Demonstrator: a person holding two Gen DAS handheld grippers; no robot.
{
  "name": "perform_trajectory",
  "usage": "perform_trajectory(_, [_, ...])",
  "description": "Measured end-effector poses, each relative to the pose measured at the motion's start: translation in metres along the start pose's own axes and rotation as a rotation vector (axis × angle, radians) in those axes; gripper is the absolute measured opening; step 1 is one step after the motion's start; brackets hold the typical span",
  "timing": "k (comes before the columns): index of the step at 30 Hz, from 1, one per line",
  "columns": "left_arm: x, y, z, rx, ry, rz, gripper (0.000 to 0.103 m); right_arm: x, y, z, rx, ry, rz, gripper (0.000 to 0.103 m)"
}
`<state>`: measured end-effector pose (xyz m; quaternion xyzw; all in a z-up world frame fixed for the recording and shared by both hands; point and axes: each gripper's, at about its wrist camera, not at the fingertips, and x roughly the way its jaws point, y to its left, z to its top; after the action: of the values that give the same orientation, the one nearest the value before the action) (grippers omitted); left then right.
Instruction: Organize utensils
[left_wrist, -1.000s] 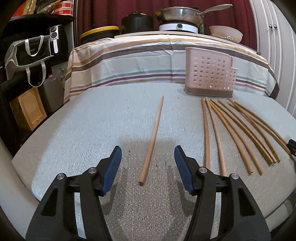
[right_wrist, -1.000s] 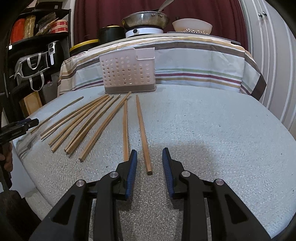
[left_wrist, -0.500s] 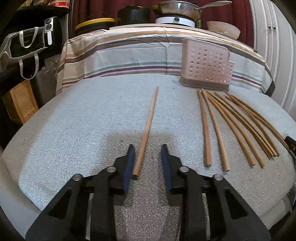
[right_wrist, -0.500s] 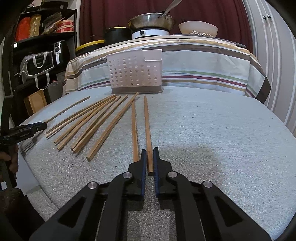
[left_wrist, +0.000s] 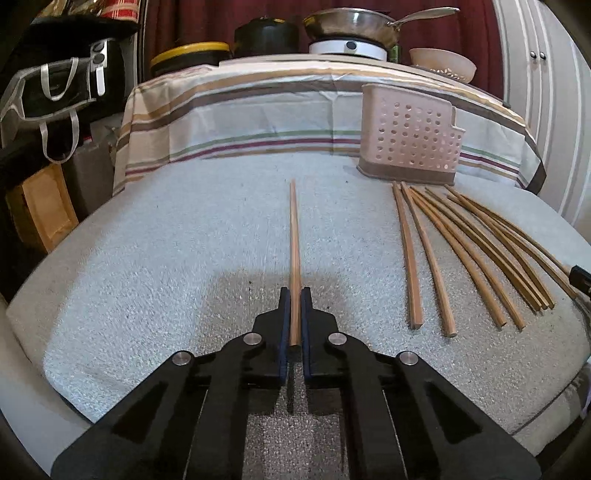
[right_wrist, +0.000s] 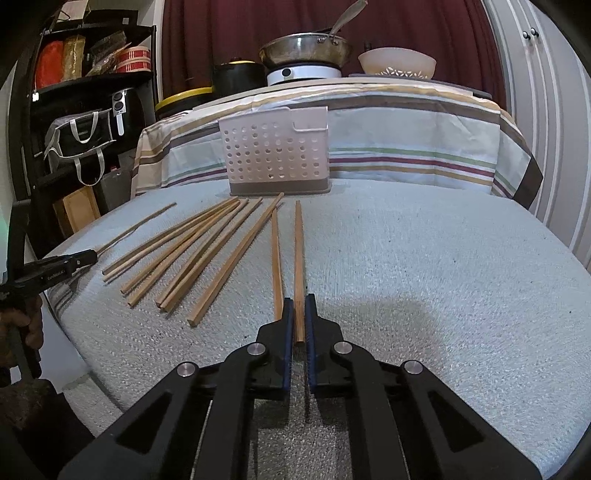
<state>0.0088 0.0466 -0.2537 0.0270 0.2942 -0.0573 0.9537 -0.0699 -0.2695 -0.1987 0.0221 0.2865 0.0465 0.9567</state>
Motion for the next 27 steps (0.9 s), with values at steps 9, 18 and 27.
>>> perform_trajectory(9, [-0.025,-0.01,0.019,0.036,-0.07,0.005,0.006,-0.018,0.0,0.019,0.01,-0.054,-0.017,0.007])
perform_trajectory(18, [-0.048,-0.021,0.044,0.056,-0.109,-0.015,0.006,-0.037,0.006,0.045,0.007,-0.12,-0.019,0.007])
perform_trajectory(27, [-0.049,-0.023,0.047,0.031,-0.076,-0.049,0.006,-0.044,0.009,0.054,0.002,-0.153,-0.014,0.007])
